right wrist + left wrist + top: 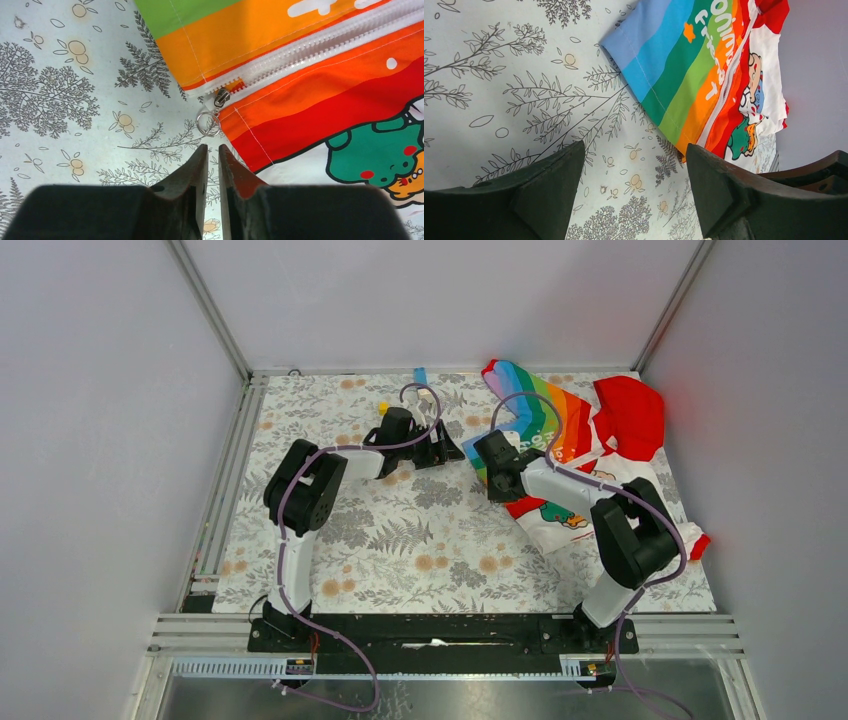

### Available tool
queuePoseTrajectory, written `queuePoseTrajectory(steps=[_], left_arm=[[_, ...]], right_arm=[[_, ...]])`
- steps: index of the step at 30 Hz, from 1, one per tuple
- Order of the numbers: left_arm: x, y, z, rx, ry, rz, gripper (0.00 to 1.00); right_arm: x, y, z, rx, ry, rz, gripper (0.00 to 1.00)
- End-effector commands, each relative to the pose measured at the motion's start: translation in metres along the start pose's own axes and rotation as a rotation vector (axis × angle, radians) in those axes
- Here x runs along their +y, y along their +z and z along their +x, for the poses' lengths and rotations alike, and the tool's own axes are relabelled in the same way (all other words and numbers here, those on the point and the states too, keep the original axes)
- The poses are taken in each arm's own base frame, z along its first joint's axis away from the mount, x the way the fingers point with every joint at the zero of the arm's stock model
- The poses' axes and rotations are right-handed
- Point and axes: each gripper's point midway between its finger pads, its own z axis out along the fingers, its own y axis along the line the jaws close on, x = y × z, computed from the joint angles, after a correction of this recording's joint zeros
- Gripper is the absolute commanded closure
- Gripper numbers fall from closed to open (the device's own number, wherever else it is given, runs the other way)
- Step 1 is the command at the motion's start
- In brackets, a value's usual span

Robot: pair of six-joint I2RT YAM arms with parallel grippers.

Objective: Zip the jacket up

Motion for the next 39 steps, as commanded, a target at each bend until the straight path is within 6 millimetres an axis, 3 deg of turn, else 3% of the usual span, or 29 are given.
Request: queuePoseTrajectory(steps=[1, 7, 14, 20, 26, 34, 39], left_arm=[[-0.023, -0.008, -0.022, -0.061, 0.044, 0.063, 0.19], [-0.022, -0.008, -0.021, -0.059, 0.041, 0.066, 0.19], [-0.023, -0.007, -0.021, -0.055, 0.039, 0.072, 0.19], [-0.024, -0.008, -0.022, -0.061, 0.040, 0.073, 0.19], [-0.025, -0.008, -0.022, -0.061, 0.039, 0.075, 0.19], [-0.024, -0.008, -0.021, -0.058, 0.039, 0.075, 0.19], [-0.024, -0.008, -0.022, -0.059, 0.039, 0.074, 0.18]], right_arm=[[0.006, -0.005, -0.011, -0.015, 0.082, 0.014, 0.79], [0.007, 0.005, -0.007, -0.021, 0.170, 0.029, 0.74], [0.002, 0.019, -0.005, -0.011, 0.150, 0.082, 0.80], [-0.003, 0.024, -0.002, -0.010, 0.166, 0.120, 0.72], [-0.004, 0.030, -0.002, -0.018, 0.173, 0.139, 0.73], [-0.006, 0.033, -0.003, -0.027, 0.175, 0.148, 0.81], [-0.004, 0.035, 0.001, -0.013, 0.172, 0.142, 0.96]])
